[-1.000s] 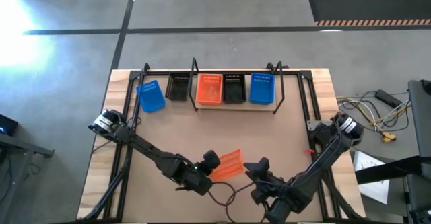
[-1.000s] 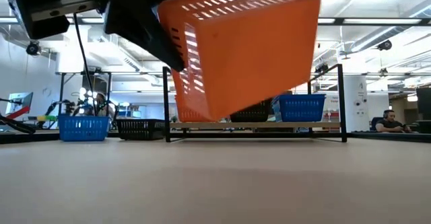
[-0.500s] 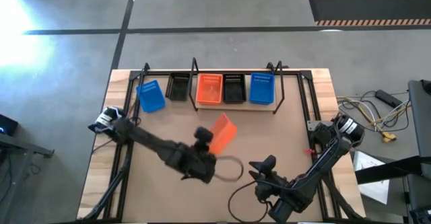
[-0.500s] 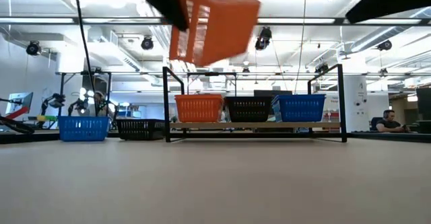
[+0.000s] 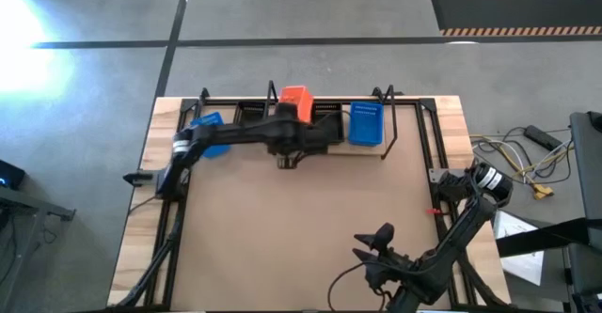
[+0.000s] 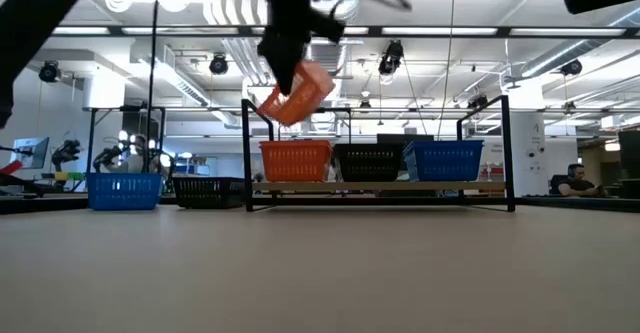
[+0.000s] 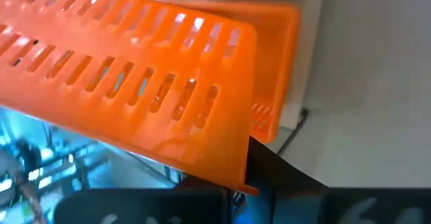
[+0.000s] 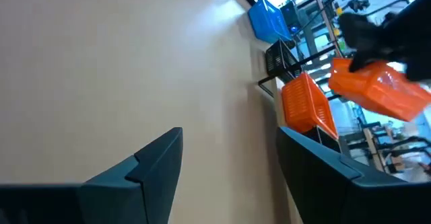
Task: Stack baskets on shelf by color
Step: Stack the orange bin on the stacked orange bins on the shelf
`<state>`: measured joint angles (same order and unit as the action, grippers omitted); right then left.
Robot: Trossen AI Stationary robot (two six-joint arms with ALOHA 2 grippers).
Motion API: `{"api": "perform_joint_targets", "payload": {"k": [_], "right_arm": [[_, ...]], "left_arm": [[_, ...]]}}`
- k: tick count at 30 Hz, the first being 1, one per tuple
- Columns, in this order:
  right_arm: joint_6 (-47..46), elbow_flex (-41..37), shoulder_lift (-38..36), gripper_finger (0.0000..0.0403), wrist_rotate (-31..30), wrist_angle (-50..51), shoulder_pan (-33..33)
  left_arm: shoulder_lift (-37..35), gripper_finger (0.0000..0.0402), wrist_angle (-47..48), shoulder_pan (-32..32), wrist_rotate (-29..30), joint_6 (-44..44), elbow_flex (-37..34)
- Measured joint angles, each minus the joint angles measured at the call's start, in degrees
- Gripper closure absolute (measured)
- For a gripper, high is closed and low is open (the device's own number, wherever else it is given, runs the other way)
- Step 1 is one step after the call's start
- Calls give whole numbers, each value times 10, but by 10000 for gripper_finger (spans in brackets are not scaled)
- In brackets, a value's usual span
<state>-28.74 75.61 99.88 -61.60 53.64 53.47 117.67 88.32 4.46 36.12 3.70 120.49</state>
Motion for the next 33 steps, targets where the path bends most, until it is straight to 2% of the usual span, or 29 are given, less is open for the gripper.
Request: {"api": "perform_joint_targets", "payload": {"k": [10,29,33], "right_arm": [[-35,-16,0,175,0,0,9],[-39,-19,0,175,0,-1,11],[-39,-19,0,175,0,-1,11]], "left_arm": [[61,401,17,31,0,54,-9],[76,401,9,49,4,78,-18],[76,389,9,50,-1,91,-18]]}}
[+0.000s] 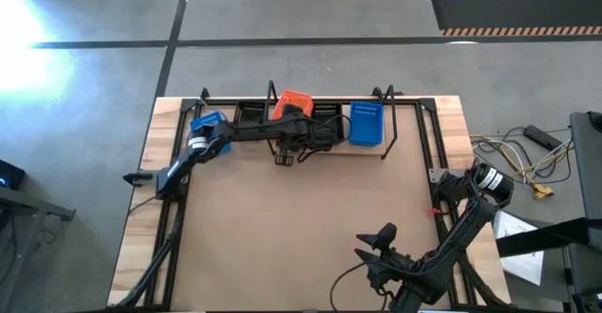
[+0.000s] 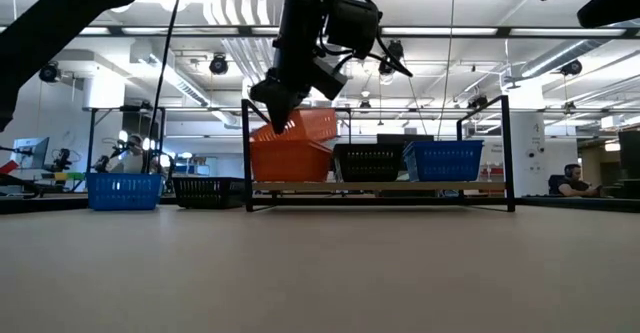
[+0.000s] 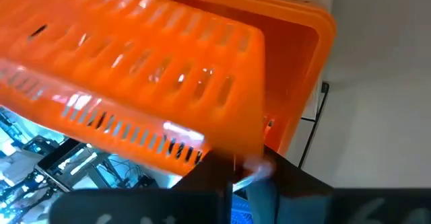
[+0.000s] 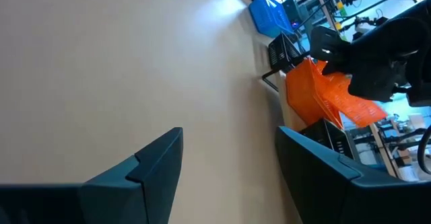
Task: Stack baskets on shelf by color
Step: Stack the orange bin on the stacked orange bins on the shelf
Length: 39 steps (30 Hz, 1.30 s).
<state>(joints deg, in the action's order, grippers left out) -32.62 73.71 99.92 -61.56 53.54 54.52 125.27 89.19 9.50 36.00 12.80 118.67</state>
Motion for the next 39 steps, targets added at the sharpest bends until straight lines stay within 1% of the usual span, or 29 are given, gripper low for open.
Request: {"api": "perform_joint_targets", "payload": {"k": [7,11,18,24,27,32,39], "right_arm": [[0,0,0,175,0,0,0],[0,0,0,175,0,0,0],[0,0,0,175,0,0,0],[0,0,0,175,0,0,0],[0,0,0,175,0,0,0],[0,0,0,175,0,0,0],[0,0,0,175,1,0,0]], "left_arm": [[0,333,0,0,-5,2,0],[-1,319,0,0,-17,2,0],[-10,322,4,-3,-36,12,5],[-11,364,3,-6,-70,42,14],[-11,379,-10,-6,-86,43,12],[-10,373,-57,-3,-116,55,7],[-9,364,-138,0,-115,76,3]]}}
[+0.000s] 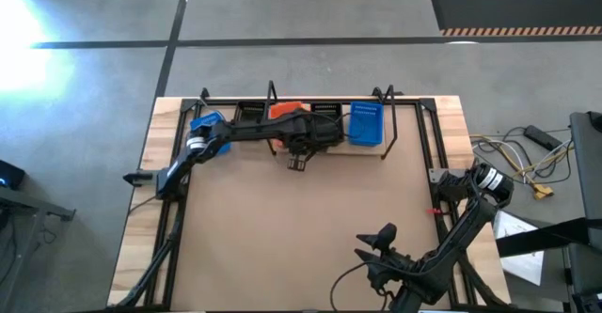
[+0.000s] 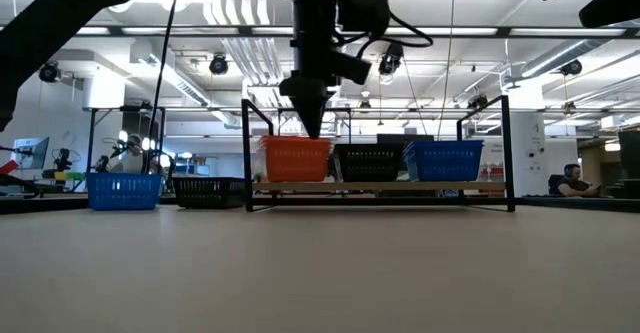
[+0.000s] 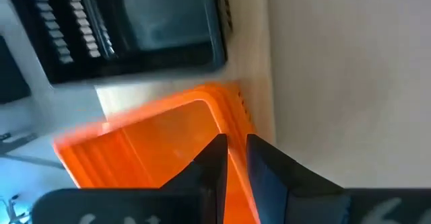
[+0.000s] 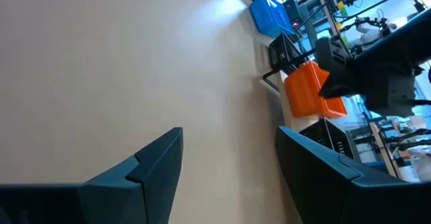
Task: Stack baskets on shelf by color
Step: Stack the orange bin on the stacked orange bins on the shelf
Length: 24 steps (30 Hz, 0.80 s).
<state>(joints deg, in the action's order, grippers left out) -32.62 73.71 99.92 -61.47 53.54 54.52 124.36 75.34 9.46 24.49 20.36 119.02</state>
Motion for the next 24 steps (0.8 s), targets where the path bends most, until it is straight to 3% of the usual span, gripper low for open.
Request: {"api": "perform_joint_targets", "payload": {"k": [7,13,18,24], "right_arm": [[0,0,0,175,2,0,0],[0,0,0,175,2,0,0],[-7,0,0,175,2,2,0],[-8,0,0,175,4,2,0]], "left_arm": [[0,363,-18,1,0,57,0],[-3,363,-14,-5,0,52,8],[-18,351,-10,1,-15,-24,8],[-35,275,-16,27,-102,-151,4]]}}
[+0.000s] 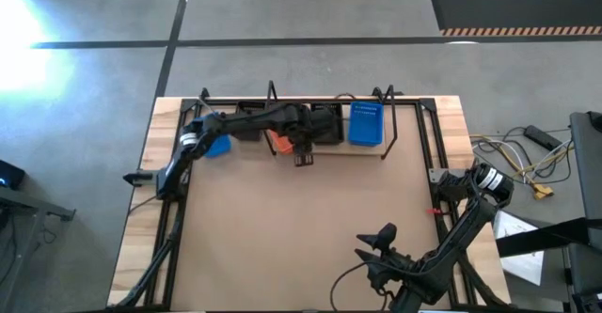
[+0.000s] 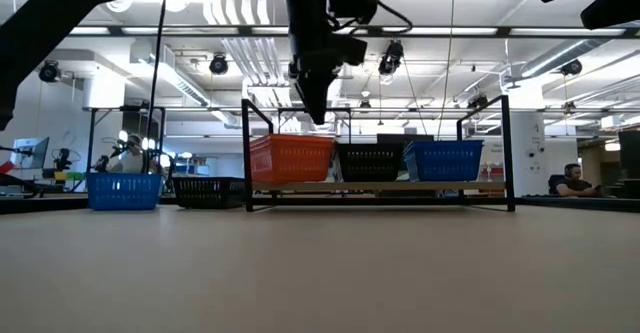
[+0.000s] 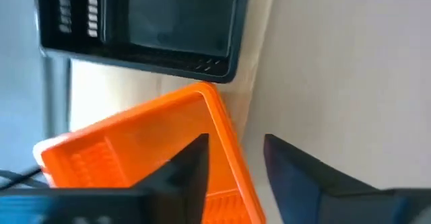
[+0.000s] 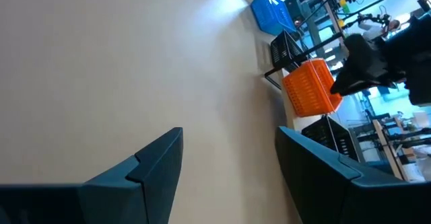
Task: Stack baskets on shelf by color
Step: Stack the orange bin on the stacked orange bins on the shelf
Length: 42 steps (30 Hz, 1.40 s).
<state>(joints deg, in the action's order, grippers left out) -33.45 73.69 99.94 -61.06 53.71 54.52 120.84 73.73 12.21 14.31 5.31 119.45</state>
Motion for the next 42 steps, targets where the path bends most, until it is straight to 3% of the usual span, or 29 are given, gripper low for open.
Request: {"api": "perform_joint_targets", "payload": {"k": [5,9,14,24,42], "right_arm": [[0,0,0,175,0,0,0],[0,0,0,175,0,0,4],[-1,0,0,175,0,0,8],[-14,-7,0,175,0,0,9],[-27,-19,0,175,0,-1,11]], "left_arm": [[0,226,-3,13,-7,-35,-22],[0,222,-31,13,-5,-35,-49],[0,257,-44,14,21,-5,-67],[0,392,-44,16,29,95,-70],[-2,374,-41,17,22,165,-72]]}}
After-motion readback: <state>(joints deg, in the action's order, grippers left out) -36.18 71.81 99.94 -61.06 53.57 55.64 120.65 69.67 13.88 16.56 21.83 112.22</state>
